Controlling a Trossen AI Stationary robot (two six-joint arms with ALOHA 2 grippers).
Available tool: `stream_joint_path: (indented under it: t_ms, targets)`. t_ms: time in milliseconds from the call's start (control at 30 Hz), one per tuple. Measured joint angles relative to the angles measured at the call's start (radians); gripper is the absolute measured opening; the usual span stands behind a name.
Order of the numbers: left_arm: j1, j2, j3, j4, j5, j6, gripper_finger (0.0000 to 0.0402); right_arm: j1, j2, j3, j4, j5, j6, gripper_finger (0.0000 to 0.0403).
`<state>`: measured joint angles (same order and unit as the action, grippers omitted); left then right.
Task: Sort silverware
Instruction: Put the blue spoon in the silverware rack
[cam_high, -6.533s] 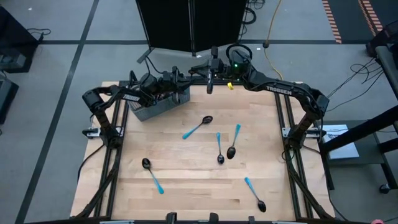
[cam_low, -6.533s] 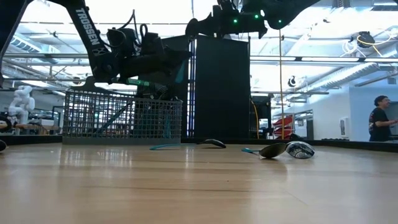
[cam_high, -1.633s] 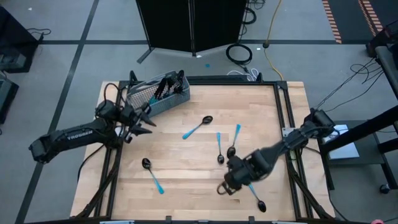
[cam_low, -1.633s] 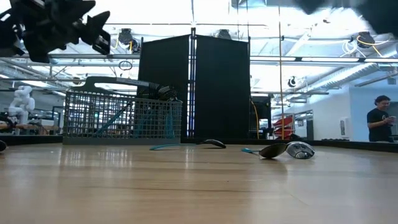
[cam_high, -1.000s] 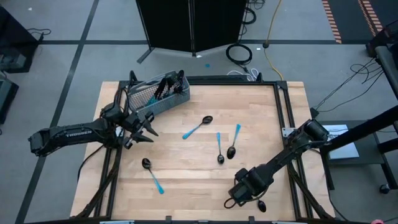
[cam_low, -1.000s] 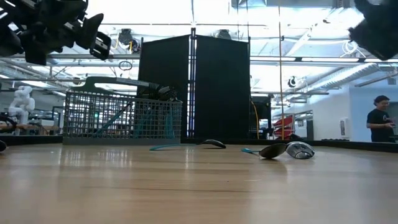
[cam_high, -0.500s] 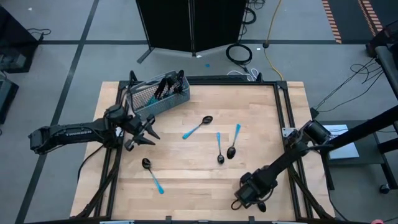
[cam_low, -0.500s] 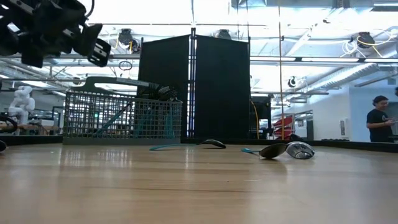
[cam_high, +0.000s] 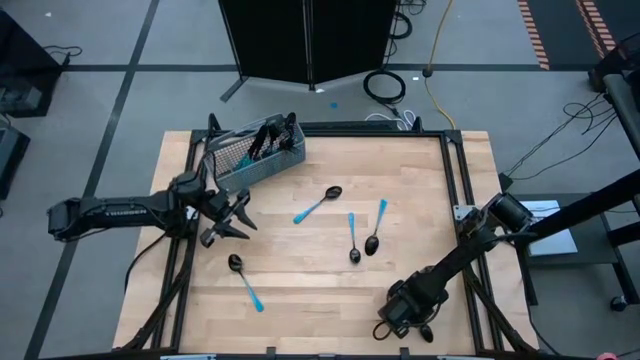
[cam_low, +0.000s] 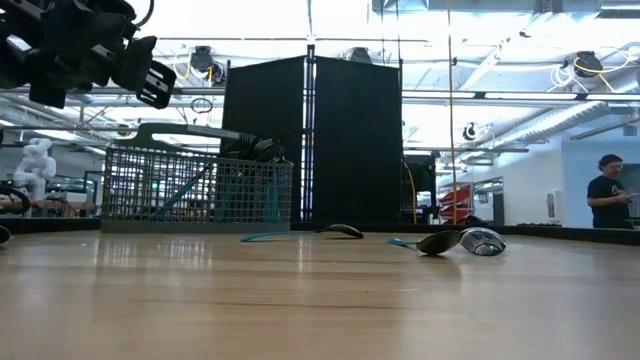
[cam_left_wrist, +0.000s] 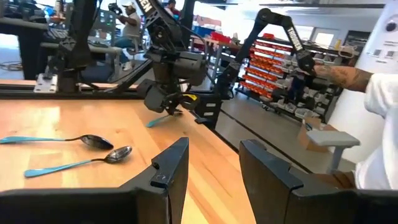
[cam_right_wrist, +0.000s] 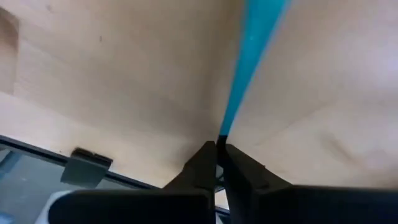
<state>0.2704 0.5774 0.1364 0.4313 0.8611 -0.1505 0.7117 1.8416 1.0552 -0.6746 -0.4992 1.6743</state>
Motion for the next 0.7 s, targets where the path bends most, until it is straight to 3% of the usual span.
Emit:
stream_joint_path:
  t_ms: [167,300,400,533,700]
  targets:
    - [-0.036,0.0,0.0,0.0,-0.093,0.0,0.0138,-0.045,-0.002,0.087,-0.128,0.063,-0.095,0.0003]
    - [-0.059,0.0,0.0,0.0,-0.131,0.0,0.0138,-0.082,-0.002,0.199,-0.262,0.18,-0.19,0.0002]
    - [-0.074,0.0,0.0,0.0,-0.169,0.0,0.0138,-0.106,-0.003,0.283,-0.322,0.325,-0.259,0.0001]
    - [-0.107,0.01,0.0,0.008,-0.196,0.035,0.0138,-0.14,-0.003,0.36,-0.263,0.503,-0.355,0.0001]
    - [-0.223,0.032,0.0,0.013,-0.278,0.257,0.0138,-0.215,-0.003,0.367,0.005,0.52,-0.433,0.0001]
